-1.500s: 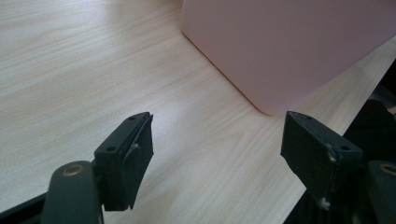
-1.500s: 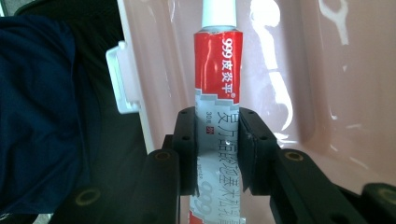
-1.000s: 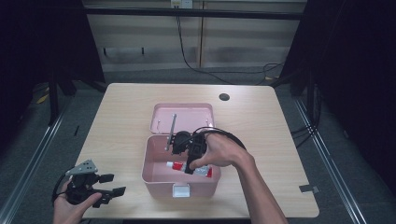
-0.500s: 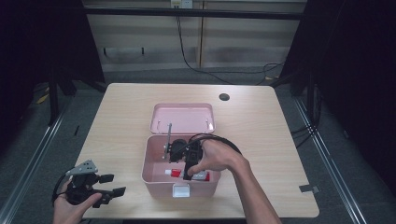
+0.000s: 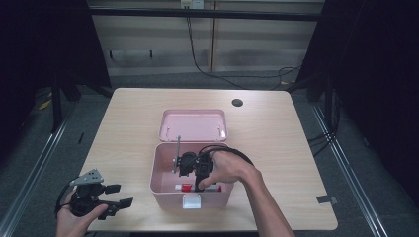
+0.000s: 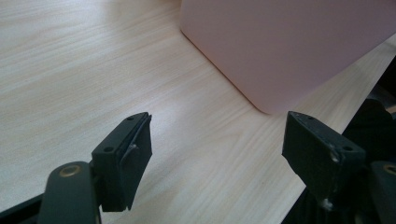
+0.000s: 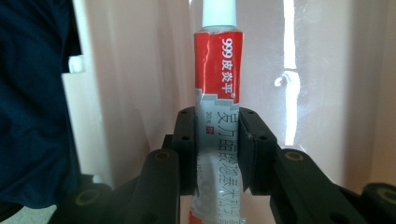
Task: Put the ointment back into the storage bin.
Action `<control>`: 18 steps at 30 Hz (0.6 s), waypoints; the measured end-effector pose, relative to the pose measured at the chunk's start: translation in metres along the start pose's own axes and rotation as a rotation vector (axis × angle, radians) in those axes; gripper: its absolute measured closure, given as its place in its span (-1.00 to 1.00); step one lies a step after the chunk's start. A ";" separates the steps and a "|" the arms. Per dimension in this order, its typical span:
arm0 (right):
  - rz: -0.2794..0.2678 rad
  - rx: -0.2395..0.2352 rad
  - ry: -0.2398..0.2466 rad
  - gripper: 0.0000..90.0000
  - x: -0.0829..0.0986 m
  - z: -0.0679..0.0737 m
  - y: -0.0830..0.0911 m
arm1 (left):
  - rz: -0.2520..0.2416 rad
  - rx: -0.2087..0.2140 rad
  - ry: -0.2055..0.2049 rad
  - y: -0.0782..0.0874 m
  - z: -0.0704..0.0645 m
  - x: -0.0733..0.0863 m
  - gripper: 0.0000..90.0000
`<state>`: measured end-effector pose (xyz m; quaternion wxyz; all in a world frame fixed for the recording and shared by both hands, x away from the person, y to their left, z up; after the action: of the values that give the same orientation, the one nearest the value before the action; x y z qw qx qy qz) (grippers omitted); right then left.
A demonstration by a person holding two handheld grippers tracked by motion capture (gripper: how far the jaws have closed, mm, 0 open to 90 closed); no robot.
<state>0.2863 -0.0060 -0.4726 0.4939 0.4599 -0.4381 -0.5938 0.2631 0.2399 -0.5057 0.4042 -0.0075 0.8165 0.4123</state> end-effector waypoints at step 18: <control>0.008 -0.039 0.010 0.58 0.000 -0.004 -0.016 | 0.004 0.000 -0.004 0.000 0.000 0.000 -0.45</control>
<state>0.2875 -0.0037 -0.4895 0.5072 0.4515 -0.4257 -0.5981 0.2629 0.2402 -0.5059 0.4051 -0.0049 0.8157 0.4130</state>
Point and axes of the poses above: each handheld gripper's, and its own axes: y roughly backward along the jaws, x roughly out of its underside, z roughly to its left, the point moved 8 cm from there along -y, roughly forward along the jaws, and after that the axes turned 4 degrees about y, right-handed, at the moved point
